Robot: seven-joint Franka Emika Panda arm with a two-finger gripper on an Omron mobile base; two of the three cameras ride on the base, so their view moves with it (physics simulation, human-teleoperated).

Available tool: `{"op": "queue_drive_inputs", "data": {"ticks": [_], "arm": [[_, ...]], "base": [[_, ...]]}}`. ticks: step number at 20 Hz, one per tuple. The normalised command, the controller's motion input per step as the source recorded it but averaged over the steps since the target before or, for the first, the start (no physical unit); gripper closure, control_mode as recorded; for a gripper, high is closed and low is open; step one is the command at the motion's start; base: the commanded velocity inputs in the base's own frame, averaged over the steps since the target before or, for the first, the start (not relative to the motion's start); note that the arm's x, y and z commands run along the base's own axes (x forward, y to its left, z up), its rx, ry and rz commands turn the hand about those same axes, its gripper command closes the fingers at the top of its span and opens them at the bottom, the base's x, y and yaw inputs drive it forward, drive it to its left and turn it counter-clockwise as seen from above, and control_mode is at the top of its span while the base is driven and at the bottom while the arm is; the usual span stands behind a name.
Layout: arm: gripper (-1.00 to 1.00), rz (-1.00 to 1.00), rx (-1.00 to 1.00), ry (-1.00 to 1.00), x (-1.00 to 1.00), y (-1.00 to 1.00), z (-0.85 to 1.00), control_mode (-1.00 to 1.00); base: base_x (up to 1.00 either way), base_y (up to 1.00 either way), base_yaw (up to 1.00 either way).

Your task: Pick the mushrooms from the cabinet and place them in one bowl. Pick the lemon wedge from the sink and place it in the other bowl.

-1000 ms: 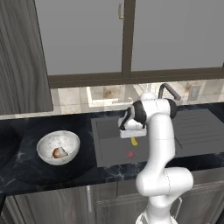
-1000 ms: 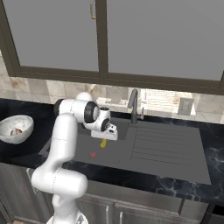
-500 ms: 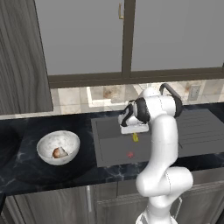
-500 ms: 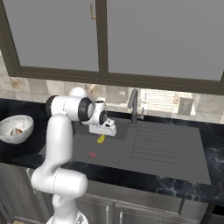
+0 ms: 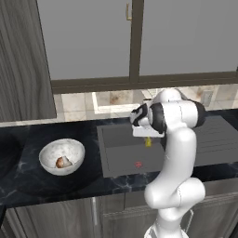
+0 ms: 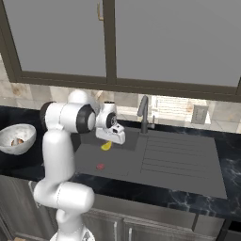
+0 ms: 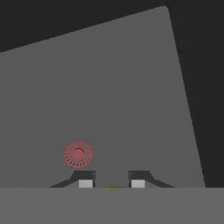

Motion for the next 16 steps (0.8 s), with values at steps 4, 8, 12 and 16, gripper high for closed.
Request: {"op": "queue_drive_inputs", "data": {"ticks": [4,8,12,16], "arm": [[1.00,-0.11,0.02,-0.02,-0.63,-0.07,0.53,-1.00],[1.00,-0.10,0.02,-0.08,-0.82,-0.03,0.34,-1.00],[1.00,-0.10,0.01,-0.12,-0.82,0.00,0.44,-1.00],[1.00,-0.07,-0.02,-0.03,-0.54,0.00,0.57,-1.00]], "base": [[0.00,0.00,0.00],[0.00,0.00,0.00],[0.00,0.00,0.00],[0.00,0.00,0.00]]}}
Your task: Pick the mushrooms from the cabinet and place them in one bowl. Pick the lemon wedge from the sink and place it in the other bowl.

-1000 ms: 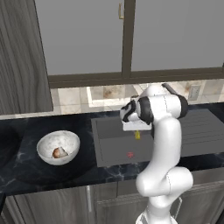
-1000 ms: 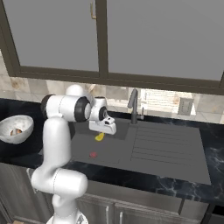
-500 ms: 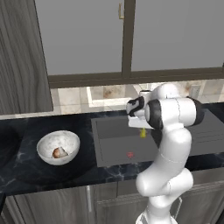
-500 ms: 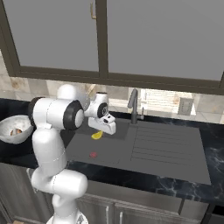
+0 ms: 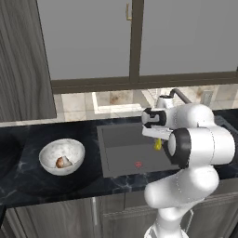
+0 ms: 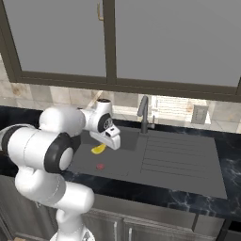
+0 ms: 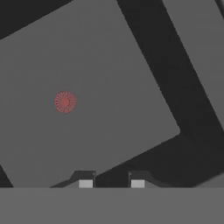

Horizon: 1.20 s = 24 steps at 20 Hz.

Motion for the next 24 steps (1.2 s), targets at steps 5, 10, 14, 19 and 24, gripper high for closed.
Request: {"op": "queue_drive_inputs", "data": {"ticks": [5,10,14,19,24], "arm": [[1.00,-0.15,-0.07,0.00,-0.25,0.00,0.45,-1.00],[1.00,-0.15,-0.12,0.07,-0.03,0.00,0.18,-1.00],[1.00,-0.03,-0.01,0.00,0.00,0.00,0.00,-1.00],[1.00,0.00,0.00,0.00,0.00,0.00,0.00,-1.00],[1.00,0.00,0.00,0.00,0.00,0.00,0.00,1.00]], "base": [[0.00,0.00,0.00],[0.00,0.00,0.00],[0.00,0.00,0.00],[0.00,0.00,0.00],[0.03,-0.21,0.00]]}}
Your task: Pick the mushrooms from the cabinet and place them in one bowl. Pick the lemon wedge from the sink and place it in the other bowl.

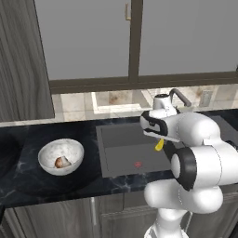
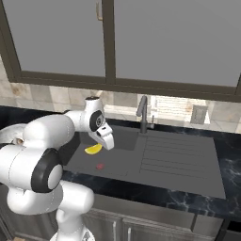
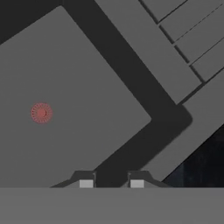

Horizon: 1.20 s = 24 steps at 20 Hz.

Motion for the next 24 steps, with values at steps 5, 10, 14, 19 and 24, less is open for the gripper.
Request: {"op": "queue_drive_inputs", "data": {"ticks": [5,10,14,19,24], "arm": [[1.00,0.00,0.00,0.00,0.00,0.00,0.00,1.00],[1.00,0.00,0.00,0.00,0.00,0.00,0.00,1.00],[1.00,0.00,0.00,0.00,0.00,0.00,0.00,1.00],[1.00,0.00,0.00,0.00,0.00,0.00,0.00,1.00],[1.00,0.00,0.00,0.00,0.00,0.00,0.00,1.00]], "base": [[0.18,-0.63,0.01],[0.15,-0.65,0.01],[0.11,-0.67,0.00],[0.13,-0.68,0.00],[0.22,-0.72,0.00]]}}
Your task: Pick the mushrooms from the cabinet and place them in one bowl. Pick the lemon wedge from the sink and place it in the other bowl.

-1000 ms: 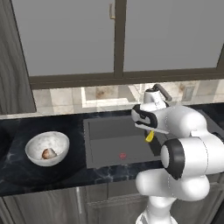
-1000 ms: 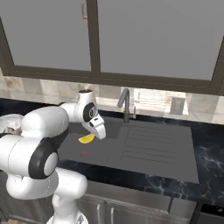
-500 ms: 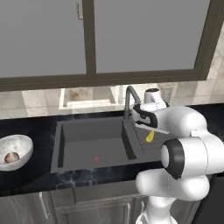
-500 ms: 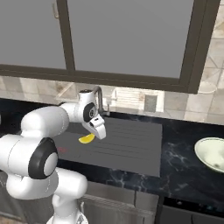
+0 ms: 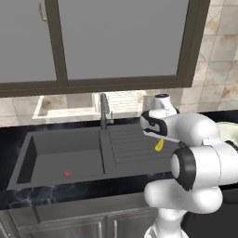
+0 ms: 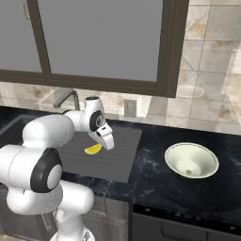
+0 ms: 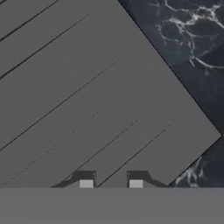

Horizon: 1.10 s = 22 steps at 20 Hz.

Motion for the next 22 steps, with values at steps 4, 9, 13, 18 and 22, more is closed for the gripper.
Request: {"op": "queue_drive_inputs", "data": {"ticks": [4,9,13,18,22], "arm": [[1.00,0.00,0.00,0.00,0.00,0.00,0.00,1.00],[1.00,0.00,0.00,0.00,0.00,0.00,0.00,1.00],[1.00,0.00,0.00,0.00,0.00,0.00,0.00,1.00],[1.00,0.00,0.00,0.00,0.00,0.00,0.00,1.00],[1.00,0.00,0.00,0.03,0.20,-0.18,0.00,-1.00]], "base": [[0.32,-0.65,0.00],[0.28,-0.55,0.00],[0.17,-0.38,0.00],[0.04,-0.06,0.00],[0.00,0.00,0.00]]}}
